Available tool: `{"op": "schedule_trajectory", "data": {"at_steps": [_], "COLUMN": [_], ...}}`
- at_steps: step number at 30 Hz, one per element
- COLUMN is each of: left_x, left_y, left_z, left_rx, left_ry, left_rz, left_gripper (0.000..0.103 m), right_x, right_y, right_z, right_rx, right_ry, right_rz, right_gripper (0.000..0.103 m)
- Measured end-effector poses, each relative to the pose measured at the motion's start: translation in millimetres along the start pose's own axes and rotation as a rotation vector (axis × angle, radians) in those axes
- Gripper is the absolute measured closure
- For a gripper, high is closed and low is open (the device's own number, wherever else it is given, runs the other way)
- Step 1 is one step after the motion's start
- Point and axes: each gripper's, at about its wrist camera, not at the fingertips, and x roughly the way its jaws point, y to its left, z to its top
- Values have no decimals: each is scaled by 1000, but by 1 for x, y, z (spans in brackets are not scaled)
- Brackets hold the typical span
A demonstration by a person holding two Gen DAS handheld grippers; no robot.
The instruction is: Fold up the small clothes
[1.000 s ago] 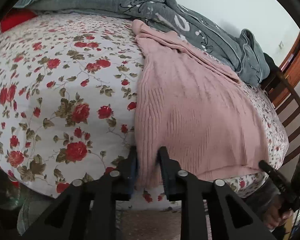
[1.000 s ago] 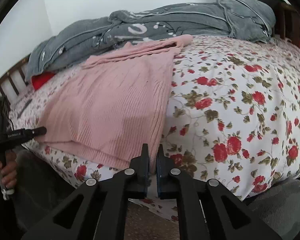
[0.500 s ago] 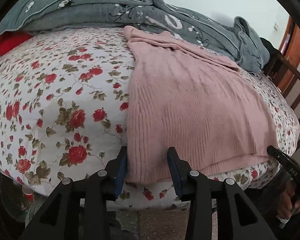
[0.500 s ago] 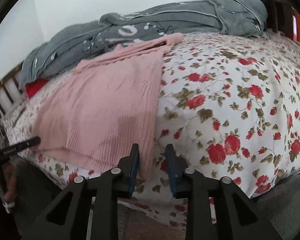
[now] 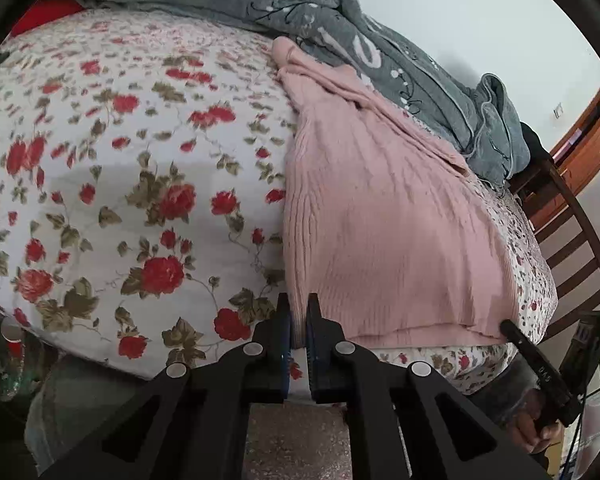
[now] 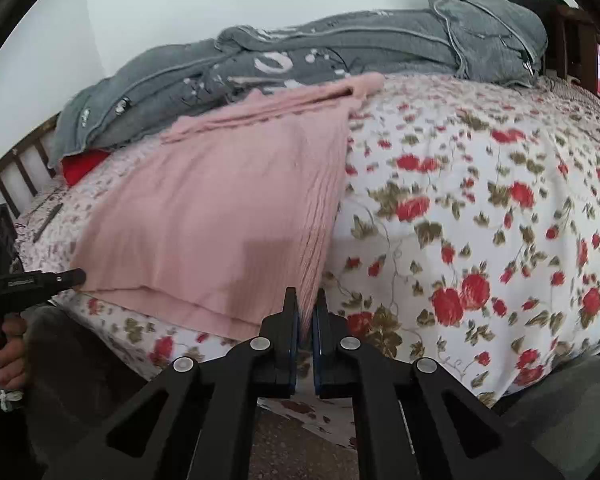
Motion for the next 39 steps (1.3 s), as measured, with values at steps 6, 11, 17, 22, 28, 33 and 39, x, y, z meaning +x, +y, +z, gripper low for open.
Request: {"op": "schedule_trajectory", "data": {"at_steps": [6,11,17,22,28,33,39], "left_x": [-29,-53,-75,-73,-49,-12,49], "left_y": [-5,-13,-32,-45,-54,-59,-57], "left_z": [10,34,77,121,174,226,281], "left_rx": [-25,-63,-69,-74,-103,-98,-94], "left_ry": [-34,-62,-120,-160,-196,-215,-200], "left_rz": [-51,-61,-90,-90,-74,-46,-24], "left_gripper": [96,96,96,96,96,96,96], "right_x": [-32,-47,-59,-52,-16,20,79], "right_y": [1,4,4,-9,-26,-28,-33], "right_z": [19,42,81,124,186,236,286], "right_rx": [38,75,104,158,212,209,201], "right_ry": [-52,-74,-106,-116,-123,-130,-126], "right_rz": [55,91,151,193,200,174,145], "right_gripper": [98,98,98,98,98,98,98]}}
